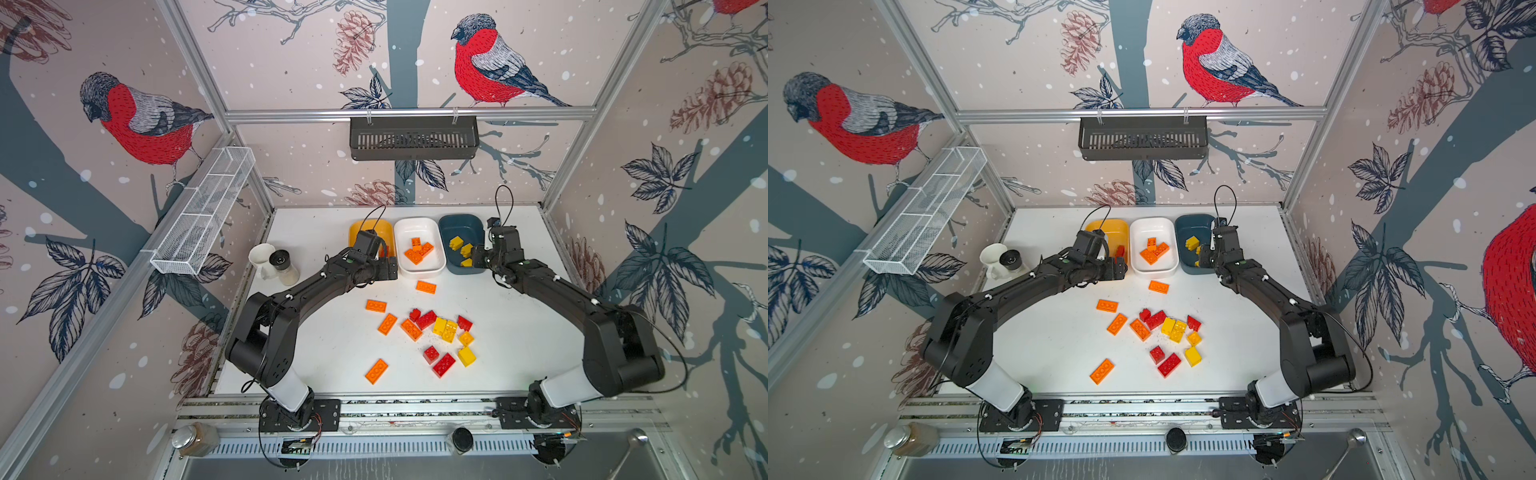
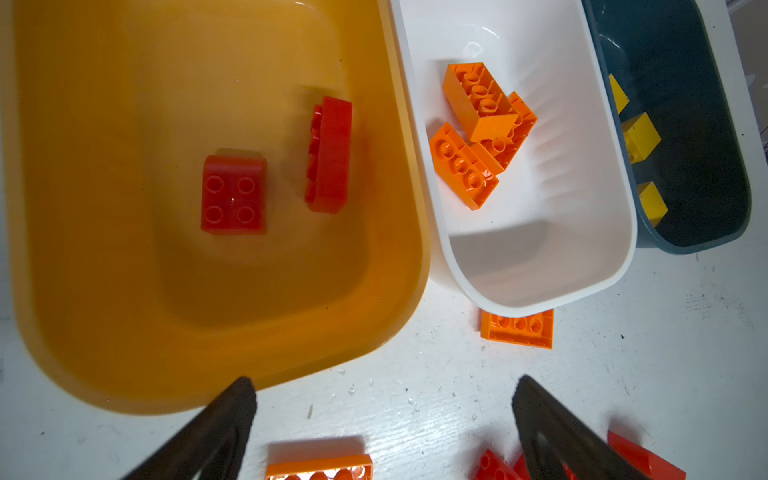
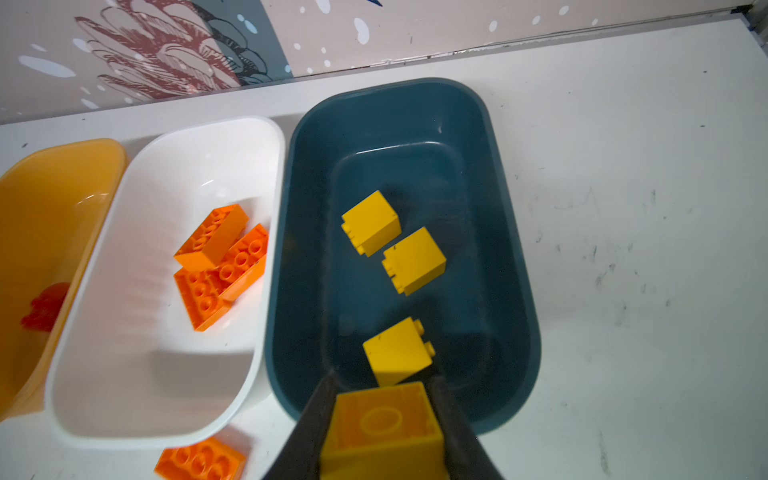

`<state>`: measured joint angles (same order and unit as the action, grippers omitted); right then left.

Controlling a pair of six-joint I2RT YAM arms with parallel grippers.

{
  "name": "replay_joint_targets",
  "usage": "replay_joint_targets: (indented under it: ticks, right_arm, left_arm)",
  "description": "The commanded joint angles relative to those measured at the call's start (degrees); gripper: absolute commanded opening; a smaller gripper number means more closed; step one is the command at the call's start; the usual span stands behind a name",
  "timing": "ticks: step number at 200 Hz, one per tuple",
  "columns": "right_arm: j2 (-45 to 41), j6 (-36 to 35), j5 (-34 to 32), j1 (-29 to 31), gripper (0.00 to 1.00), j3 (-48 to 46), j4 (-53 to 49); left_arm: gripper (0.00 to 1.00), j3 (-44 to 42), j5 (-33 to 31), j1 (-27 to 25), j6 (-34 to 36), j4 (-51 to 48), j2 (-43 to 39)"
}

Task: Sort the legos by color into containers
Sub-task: 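Carry the yellow brick with the right gripper and release it into the teal tub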

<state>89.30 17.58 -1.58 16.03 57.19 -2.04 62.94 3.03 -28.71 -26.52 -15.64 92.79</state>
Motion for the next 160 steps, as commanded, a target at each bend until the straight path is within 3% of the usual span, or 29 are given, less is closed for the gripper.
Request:
replay_joint_targets:
  ticks: [1, 40, 61, 104, 160]
  right_arm:
    - [4.2, -2.0, 1.0, -0.1, 0.29, 4.8, -2.1]
    - [11.3, -1.7, 2.0, 0.4, 0.33, 12.4, -4.1]
    - [13.0, -0.6, -0.3, 1.3, 0.40, 15.1, -6.1]
    - [12.0, 0.4, -1.6, 2.3, 0.60, 15.6, -6.8]
    - [7.3, 1.5, -3.1, 2.8, 0.73, 13.0, -7.4]
  left_arm:
    - [0.97, -0.8, 0.0, -0.2, 0.1, 0.2, -1.2]
    - [0.97, -2.3, -0.8, -0.2, 0.2, -0.1, -2.5]
    - [0.97, -2.8, -1.0, -0.1, 0.1, -0.2, -2.5]
    - [0.97, -2.7, -0.7, -0.2, 0.1, -0.1, -2.0]
    - [0.97, -2.5, -0.4, -0.2, 0.2, 0.0, -1.7]
